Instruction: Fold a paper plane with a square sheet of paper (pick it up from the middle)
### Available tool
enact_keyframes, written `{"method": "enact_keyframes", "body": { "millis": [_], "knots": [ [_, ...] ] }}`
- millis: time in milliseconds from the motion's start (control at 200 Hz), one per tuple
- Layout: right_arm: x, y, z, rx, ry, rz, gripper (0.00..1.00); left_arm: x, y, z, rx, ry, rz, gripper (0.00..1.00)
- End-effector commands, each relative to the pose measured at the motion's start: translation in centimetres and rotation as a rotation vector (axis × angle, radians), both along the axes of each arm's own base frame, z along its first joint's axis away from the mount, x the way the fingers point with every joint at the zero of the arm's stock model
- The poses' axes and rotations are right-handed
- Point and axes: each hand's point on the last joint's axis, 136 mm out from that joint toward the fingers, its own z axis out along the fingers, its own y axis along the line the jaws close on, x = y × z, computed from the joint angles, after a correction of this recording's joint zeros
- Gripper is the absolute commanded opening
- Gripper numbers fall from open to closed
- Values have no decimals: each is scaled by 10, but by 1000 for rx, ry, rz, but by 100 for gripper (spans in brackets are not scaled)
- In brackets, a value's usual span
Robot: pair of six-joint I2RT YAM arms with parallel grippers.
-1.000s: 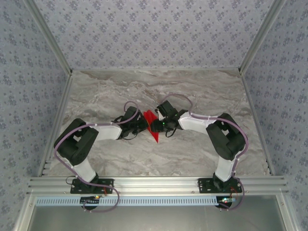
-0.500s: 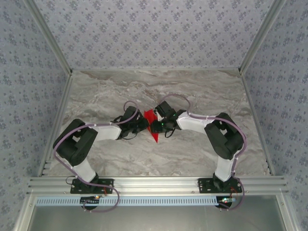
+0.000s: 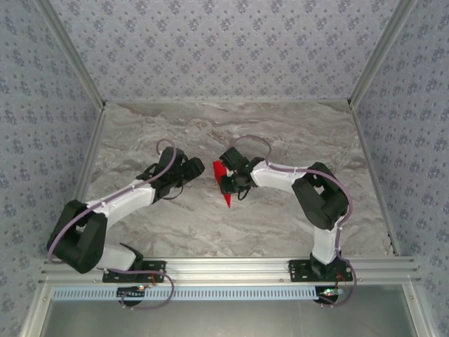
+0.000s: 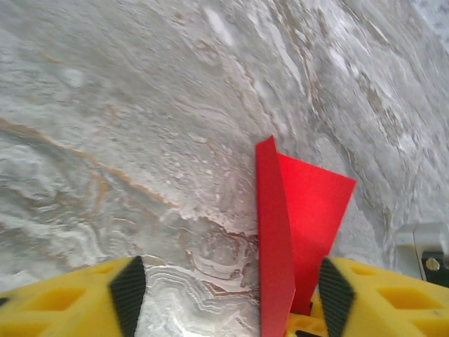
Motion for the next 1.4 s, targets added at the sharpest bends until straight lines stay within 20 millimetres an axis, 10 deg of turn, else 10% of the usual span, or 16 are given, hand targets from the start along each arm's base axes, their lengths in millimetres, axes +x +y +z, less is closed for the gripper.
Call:
{"method": "enact_keyframes", "body": {
  "millis": [0,275,605,1399],
  "knots": [
    [5,0,0,-55,-13,-17,28,-10,25,-6,106,31,41,77],
    [16,-18,15,-140,-74,-86,8,-16,46,-8,204,53,81,99],
    [27,-48,15,-237,-104,-133,9,-16,52,-14,247,76,87,99],
    [16,-50,-20,-251,-11,-146,20,-17,52,-24,264,106,85,99]
  ]
}}
